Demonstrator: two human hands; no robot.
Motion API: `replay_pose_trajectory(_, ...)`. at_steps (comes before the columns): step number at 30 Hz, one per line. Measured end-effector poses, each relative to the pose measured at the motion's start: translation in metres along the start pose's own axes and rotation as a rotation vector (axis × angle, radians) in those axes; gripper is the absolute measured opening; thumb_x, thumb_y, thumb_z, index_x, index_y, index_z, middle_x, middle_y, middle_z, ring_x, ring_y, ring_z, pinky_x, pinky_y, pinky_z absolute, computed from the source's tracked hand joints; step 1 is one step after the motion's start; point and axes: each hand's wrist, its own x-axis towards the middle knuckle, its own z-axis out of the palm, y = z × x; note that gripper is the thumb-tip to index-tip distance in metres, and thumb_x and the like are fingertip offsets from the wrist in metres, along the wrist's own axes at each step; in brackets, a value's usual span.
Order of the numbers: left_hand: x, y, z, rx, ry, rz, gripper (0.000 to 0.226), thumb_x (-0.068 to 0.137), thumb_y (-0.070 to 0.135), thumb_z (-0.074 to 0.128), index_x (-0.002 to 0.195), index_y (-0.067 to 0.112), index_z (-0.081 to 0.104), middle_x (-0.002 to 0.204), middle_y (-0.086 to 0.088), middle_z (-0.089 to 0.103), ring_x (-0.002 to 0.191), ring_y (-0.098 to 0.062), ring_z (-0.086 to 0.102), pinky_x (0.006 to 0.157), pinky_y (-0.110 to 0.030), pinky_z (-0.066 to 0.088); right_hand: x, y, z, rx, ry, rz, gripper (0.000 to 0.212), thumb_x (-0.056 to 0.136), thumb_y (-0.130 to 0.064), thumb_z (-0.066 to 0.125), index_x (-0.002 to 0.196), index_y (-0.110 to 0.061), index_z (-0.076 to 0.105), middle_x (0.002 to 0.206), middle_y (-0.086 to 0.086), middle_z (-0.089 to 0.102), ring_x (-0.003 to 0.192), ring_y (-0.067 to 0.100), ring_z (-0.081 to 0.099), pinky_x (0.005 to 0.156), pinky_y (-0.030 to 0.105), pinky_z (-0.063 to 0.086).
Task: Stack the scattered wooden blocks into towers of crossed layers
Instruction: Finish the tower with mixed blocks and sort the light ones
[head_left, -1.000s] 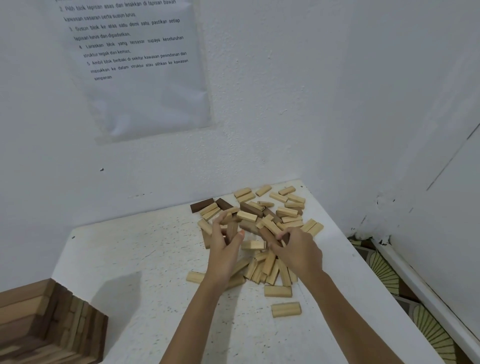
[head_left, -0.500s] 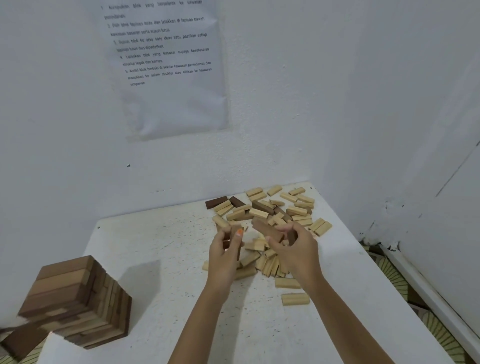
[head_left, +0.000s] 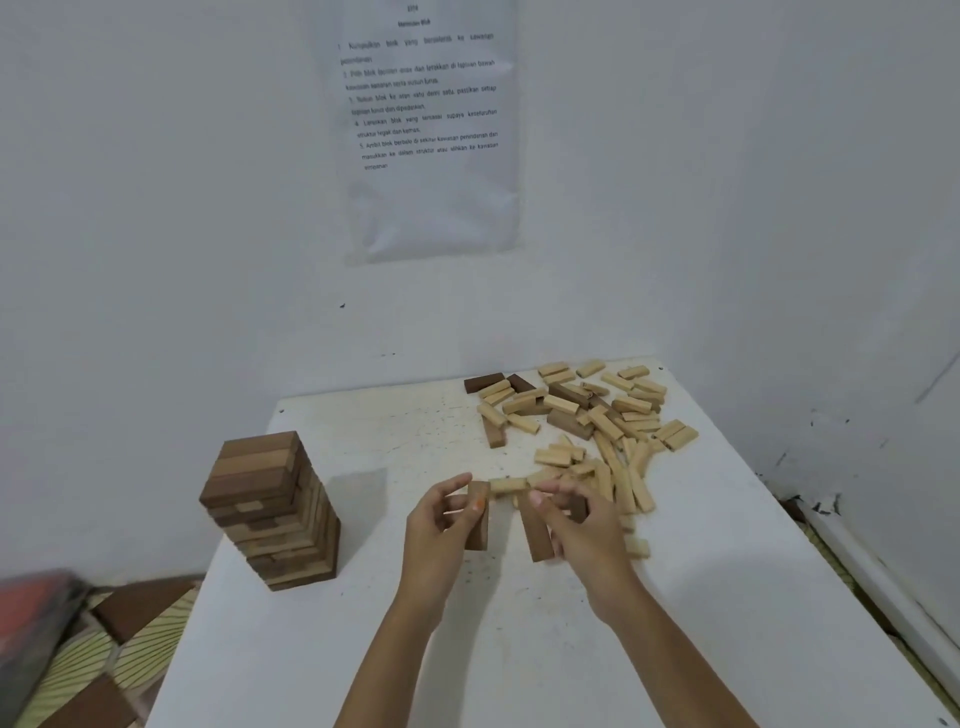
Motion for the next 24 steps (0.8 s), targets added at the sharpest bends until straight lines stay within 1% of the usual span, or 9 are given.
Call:
replay_pose_trajectory(2,-0.008,-0.006,-0.010,0.015,-0.021,-0.031,0.031,0.092,0.005,0.061,0.119,0.021,0.063,0.098,-0.003,0.065,0.088,-0.016,0.064,0.074,-0.025,0.055,-0.006,0.010,0.007,-0.026,-0.017,0.017,0.005,0.089,-0.015,0.069,0.093,-0.017,0.068,0.087,-0.001,0.064,0.067,0.010,0.053,0.047,0.016,0.041)
replay_pose_trajectory(6,-0.026,-0.016,-0.026,0.037,-0.057,-0.061,0.033,0.092,0.002,0.060,0.118,0.022,0.061,0.103,-0.003,0.061,0.088,-0.015,0.064,0.073,-0.023,0.056,-0.017,0.027,0.021,-0.077,-0.033,0.054,0.005,0.089,-0.016,0.068,0.093,-0.017,0.067,0.084,0.001,0.062,0.065,0.011,0.053,0.052,0.020,0.041)
replay_pose_trajectory(9,-0.035,-0.026,-0.035,0.077,-0.061,-0.076,0.033,0.091,0.004,0.062,0.118,0.024,0.061,0.104,-0.002,0.061,0.090,-0.015,0.063,0.079,-0.026,0.054,-0.025,0.036,0.031,-0.114,-0.034,0.065,0.004,0.087,-0.015,0.069,0.090,-0.017,0.066,0.084,0.003,0.064,0.074,0.016,0.059,0.059,0.025,0.045)
replay_pose_trajectory(11,-0.039,-0.033,-0.038,0.114,-0.055,-0.068,0.034,0.091,0.006,0.063,0.119,0.024,0.060,0.106,0.001,0.063,0.093,-0.014,0.064,0.077,-0.021,0.051,-0.030,0.042,0.034,-0.144,-0.027,0.053,0.005,0.086,-0.014,0.071,0.089,-0.016,0.066,0.086,0.006,0.067,0.080,0.018,0.063,0.064,0.025,0.048)
replay_pose_trajectory(14,-0.044,-0.040,-0.037,0.157,-0.059,-0.050,0.036,0.090,0.007,0.065,0.121,0.023,0.059,0.108,0.002,0.064,0.095,-0.012,0.064,0.072,-0.013,0.049,-0.034,0.047,0.036,-0.223,-0.030,0.009,0.007,0.086,-0.016,0.070,0.089,-0.014,0.065,0.091,0.006,0.068,0.082,0.015,0.063,0.064,0.018,0.045)
replay_pose_trajectory(17,-0.046,-0.043,-0.035,0.251,-0.021,0.009,0.036,0.089,0.004,0.065,0.121,0.020,0.059,0.108,0.004,0.062,0.099,-0.005,0.058,0.074,-0.007,0.046,-0.033,0.044,0.036,-0.269,0.023,-0.021,0.015,0.093,-0.025,0.059,0.089,-0.011,0.064,0.094,0.005,0.064,0.085,0.015,0.059,0.066,0.020,0.042)
replay_pose_trajectory(19,-0.045,-0.044,-0.035,0.343,0.017,0.067,0.036,0.088,0.004,0.066,0.120,0.021,0.060,0.111,0.006,0.056,0.100,0.000,0.053,0.077,-0.007,0.043,-0.031,0.039,0.034,-0.205,0.028,0.065,0.024,0.097,-0.026,0.045,0.094,-0.014,0.065,0.100,0.004,0.057,0.091,0.015,0.054,0.071,0.026,0.039)
replay_pose_trajectory(21,-0.046,-0.045,-0.035,0.392,0.024,0.095,0.036,0.088,0.005,0.066,0.119,0.024,0.060,0.113,0.007,0.052,0.100,0.003,0.050,0.077,-0.006,0.041,-0.027,0.038,0.030,-0.183,-0.004,0.113,0.027,0.095,-0.028,0.039,0.097,-0.019,0.065,0.101,0.004,0.054,0.092,0.017,0.052,0.073,0.029,0.037)
replay_pose_trajectory(24,-0.047,-0.046,-0.036,0.361,-0.008,0.091,0.034,0.093,0.004,0.058,0.118,0.027,0.057,0.118,0.008,0.052,0.106,-0.001,0.051,0.077,-0.003,0.040,-0.024,0.037,0.021,-0.292,-0.077,0.094,0.026,0.097,-0.016,0.039,0.109,-0.020,0.061,0.106,0.003,0.057,0.091,0.014,0.053,0.067,0.023,0.040)
